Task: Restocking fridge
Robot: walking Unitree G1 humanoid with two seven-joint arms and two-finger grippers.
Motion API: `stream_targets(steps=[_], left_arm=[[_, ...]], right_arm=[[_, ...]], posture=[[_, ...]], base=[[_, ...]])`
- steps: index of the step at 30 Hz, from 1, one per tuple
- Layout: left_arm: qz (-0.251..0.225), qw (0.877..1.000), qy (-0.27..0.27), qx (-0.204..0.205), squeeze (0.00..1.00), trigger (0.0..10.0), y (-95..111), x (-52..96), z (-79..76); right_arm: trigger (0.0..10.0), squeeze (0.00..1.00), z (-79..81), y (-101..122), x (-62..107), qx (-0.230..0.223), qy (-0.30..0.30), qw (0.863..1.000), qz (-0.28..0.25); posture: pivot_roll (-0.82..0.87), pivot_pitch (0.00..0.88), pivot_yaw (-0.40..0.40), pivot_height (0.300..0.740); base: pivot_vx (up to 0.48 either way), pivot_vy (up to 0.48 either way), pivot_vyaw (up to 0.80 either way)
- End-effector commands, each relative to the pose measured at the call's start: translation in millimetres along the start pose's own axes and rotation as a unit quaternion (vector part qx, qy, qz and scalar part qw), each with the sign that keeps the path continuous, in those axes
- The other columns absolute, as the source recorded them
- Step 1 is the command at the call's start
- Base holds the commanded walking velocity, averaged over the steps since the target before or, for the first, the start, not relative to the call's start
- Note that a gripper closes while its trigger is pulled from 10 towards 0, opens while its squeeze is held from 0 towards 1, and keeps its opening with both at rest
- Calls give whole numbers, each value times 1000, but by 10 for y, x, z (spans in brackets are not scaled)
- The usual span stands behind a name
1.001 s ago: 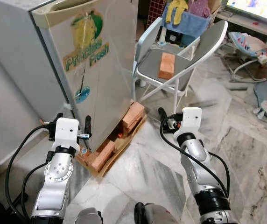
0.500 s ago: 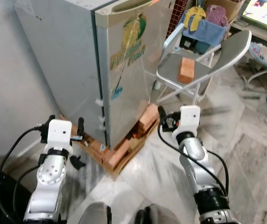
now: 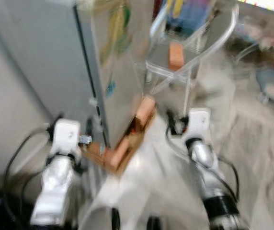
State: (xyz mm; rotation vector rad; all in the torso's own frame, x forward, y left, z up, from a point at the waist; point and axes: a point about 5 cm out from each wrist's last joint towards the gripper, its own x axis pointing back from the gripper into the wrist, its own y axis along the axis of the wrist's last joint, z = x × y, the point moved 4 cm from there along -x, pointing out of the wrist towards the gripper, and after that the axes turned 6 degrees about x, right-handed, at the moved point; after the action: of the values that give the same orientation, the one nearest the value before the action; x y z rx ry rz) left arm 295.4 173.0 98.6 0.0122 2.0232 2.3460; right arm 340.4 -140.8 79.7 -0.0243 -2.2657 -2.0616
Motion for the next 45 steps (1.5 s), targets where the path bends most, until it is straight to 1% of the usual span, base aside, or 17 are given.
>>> stream_targets(steps=[1, 5, 7, 15, 16, 20, 23, 24, 26, 28, 29, 33, 35, 39, 42, 43, 45], left_arm=[[1, 1000, 3, 5, 0, 10000, -7, 15, 14], [1, 1000, 2, 10, 0, 10000, -10, 13, 9], [6, 1000, 3, 24, 0, 10000, -27, 11, 3], [5, 1000, 5, 17, 0, 10000, -23, 12, 20], [2, 1000, 2, 11, 0, 10000, -16, 16, 22], [4, 1000, 11, 15, 0, 10000, -26, 30, 49], [5, 1000, 25, 1, 0, 10000, -41, 91, 123], [5, 1000, 25, 1, 0, 10000, -41, 91, 123], [10, 999, 45, -8, 0, 10000, -75, 179, 211], [12, 999, 50, -9, 0, 10000, -83, 193, 227], [18, 997, 73, -22, 0, 10000, -129, 239, 297], [19, 996, 82, -31, 0, 10000, -165, 267, 327], [20, 997, 71, -30, 0, 10000, -165, 232, 306], [20, 998, 53, -42, 0, 10000, -184, 138, 267], [25, 998, 44, -40, 0, 10000, -210, 108, 254], [31, 998, 36, -35, 0, 10000, -228, 78, 255], [30, 998, 34, -34, 0, 10000, -215, 54, 263]], right_arm=[[10000, 0, 10, 46, -10, 2, 4, 1000, -9], [10000, 0, 10, 44, -8, 2, 5, 1000, -8], [10000, 0, 10, 45, -8, 2, 6, 1000, -8], [10000, 0, 8, 64, 8, 1, 10, 1000, -9], [10000, 0, 2, 74, 30, -1, 11, 1000, -9], [10000, 0, -13, 62, 120, -8, 14, 1000, -5], [10000, 0, -67, -9, 325, -11, 17, 1000, 6], [10000, 0, -67, -9, 325, -11, 17, 1000, 6], [10000, 0, -159, -128, 502, -7, 10, 1000, 24], [10000, 0, -176, -150, 527, -5, 8, 1000, 27], [10000, 0, -238, -231, 598, -3, 1, 999, 36], [10000, 0, -303, -292, 646, -5, -13, 999, 43], [10000, 0, -353, -309, 669, -11, -35, 998, 43], [10000, 0, -334, -314, 687, -9, -38, 998, 42], [10000, 0, -297, -305, 691, -9, -29, 999, 42], [10000, 0, -241, -275, 670, -10, -15, 999, 41], [10000, 0, -192, -223, 634, -8, 0, 999, 38]], posture=[[162, 99, -55, 740], [161, 98, -57, 740], [161, 98, -58, 740], [161, 98, -63, 740], [163, 100, -66, 740], [163, 100, -66, 740], [156, 99, -61, 740], [156, 99, -61, 740], [149, 94, -48, 740], [149, 94, -48, 740], [152, 72, -20, 740], [155, 57, 0, 740], [140, 35, 36, 740], [125, 22, 53, 740], [123, 14, 49, 740], [131, 17, 28, 740], [143, 28, 15, 740]], base=[[330, 0, 0], [387, 0, 0], [426, 0, 0], [406, 195, 0], [394, 277, 0], [357, 296, 0], [0, 0, 0], [0, 0, 0], [0, 0, 0], [0, 0, 0], [0, 0, 0], [0, 0, 0], [0, 0, 0], [0, 0, 0], [0, 0, 0], [0, 0, 0], [0, 0, 0]])
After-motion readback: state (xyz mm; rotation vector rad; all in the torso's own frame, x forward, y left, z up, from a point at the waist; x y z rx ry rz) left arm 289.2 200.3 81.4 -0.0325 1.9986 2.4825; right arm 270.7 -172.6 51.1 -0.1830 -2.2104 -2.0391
